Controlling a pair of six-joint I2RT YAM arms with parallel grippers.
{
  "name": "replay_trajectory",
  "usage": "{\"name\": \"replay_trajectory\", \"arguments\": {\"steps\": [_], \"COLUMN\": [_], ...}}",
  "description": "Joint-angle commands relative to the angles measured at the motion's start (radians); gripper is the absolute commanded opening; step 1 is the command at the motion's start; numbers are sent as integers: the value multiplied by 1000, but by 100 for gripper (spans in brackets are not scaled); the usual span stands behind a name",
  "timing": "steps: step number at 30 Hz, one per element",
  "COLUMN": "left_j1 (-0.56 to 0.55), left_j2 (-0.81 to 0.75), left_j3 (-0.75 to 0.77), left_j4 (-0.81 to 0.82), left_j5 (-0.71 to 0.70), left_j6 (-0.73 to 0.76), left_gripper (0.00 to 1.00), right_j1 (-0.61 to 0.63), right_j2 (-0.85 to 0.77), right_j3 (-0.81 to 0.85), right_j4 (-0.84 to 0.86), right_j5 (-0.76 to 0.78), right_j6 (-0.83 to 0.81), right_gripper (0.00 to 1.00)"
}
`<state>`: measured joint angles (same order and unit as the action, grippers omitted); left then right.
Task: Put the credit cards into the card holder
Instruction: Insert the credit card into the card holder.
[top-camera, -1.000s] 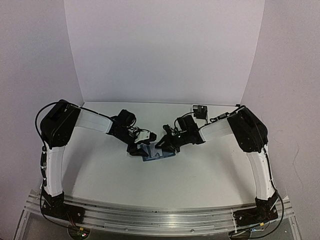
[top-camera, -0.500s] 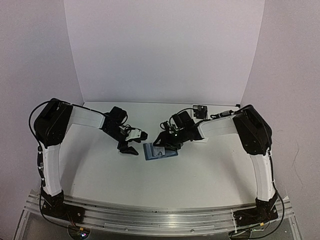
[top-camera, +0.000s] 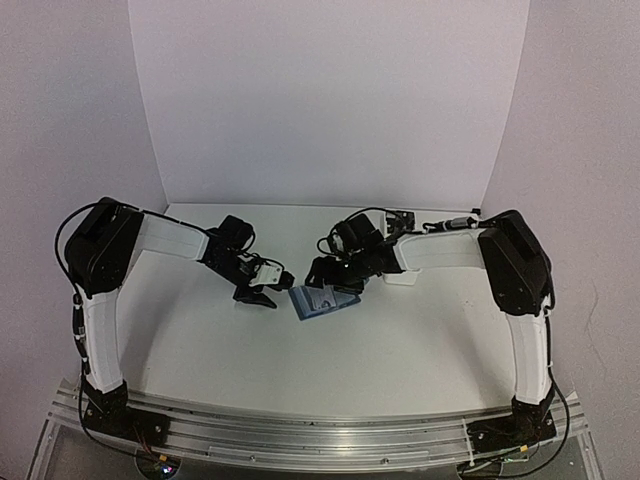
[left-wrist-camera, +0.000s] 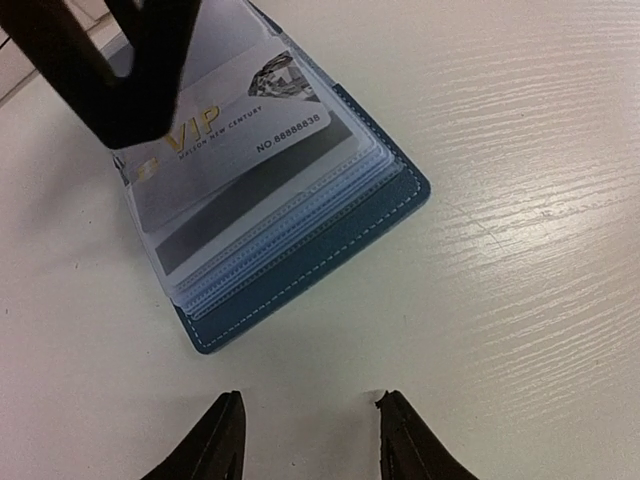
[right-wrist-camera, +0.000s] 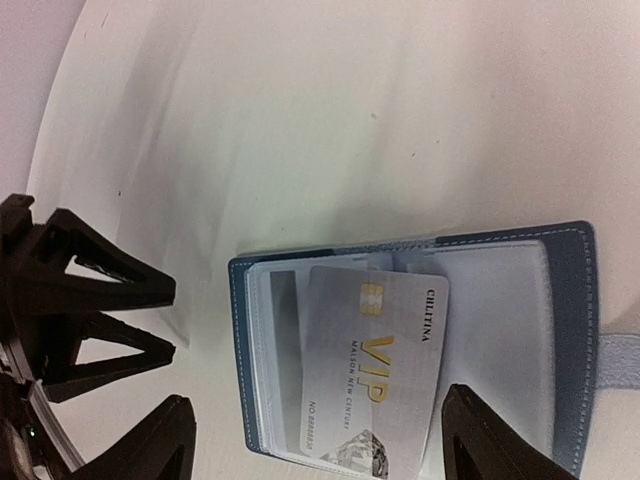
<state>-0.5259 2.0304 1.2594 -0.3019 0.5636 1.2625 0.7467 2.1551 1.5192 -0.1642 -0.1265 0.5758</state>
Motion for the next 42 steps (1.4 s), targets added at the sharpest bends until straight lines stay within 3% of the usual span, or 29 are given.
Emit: {"name": "replay_trajectory", "arguments": {"steps": [1, 5, 9, 12, 14, 22, 33, 42], "left_j1": [-23, -36, -46, -49, -53, -65, -75, -77], "left_j2": [-13, -12, 6, 19, 20, 33, 70, 95], "left_j3": [-6, -16, -25, -18, -24, -39, -44, -27], "left_j4": [2, 28, 72, 76, 77, 101, 183, 218], "left_j5": [23, 35, 5, -6, -9, -31, -55, -66], "left_j6": [103, 140, 150, 151, 155, 161, 144, 133], "left_gripper": [42, 30, 26, 25, 24, 23, 21, 21], "right_j1": [-1, -1, -1, -1, -1, -1, 18, 81], "right_j2": [-100, -52, -2, 54, 68, 117, 164, 171], "right_j3": [61, 100, 136, 183, 193, 224, 201, 290], "right_j4": [-43, -98, -155, -223, -237, -300, -248, -227], "right_j5": [163, 199, 230, 245, 254, 324, 103, 108], "right_j6": [12, 18, 6, -15, -31, -73, -72, -98], "right_gripper": [76, 62, 36, 6, 0, 0, 0, 0]}}
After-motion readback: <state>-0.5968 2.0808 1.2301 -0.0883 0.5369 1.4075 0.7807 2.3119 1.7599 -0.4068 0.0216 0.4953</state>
